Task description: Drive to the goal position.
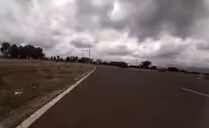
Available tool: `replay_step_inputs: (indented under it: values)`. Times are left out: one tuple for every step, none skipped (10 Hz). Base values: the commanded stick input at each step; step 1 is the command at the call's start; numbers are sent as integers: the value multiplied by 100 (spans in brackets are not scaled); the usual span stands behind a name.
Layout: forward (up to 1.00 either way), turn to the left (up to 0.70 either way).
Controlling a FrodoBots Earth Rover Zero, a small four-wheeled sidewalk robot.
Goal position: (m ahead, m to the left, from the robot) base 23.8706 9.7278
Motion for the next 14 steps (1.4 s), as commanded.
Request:
replay_step_inputs:
  values:
    - [50,0]
    - [50,0]
    - [50,0]
    - [50,0]
    - [50,0]
    - [50,0]
    - [50,0]
    - [50,0]
    - [50,0]
    - [50,0]
    - [50,0]
    - [50,0]
    - [50,0]
    - [50,0]
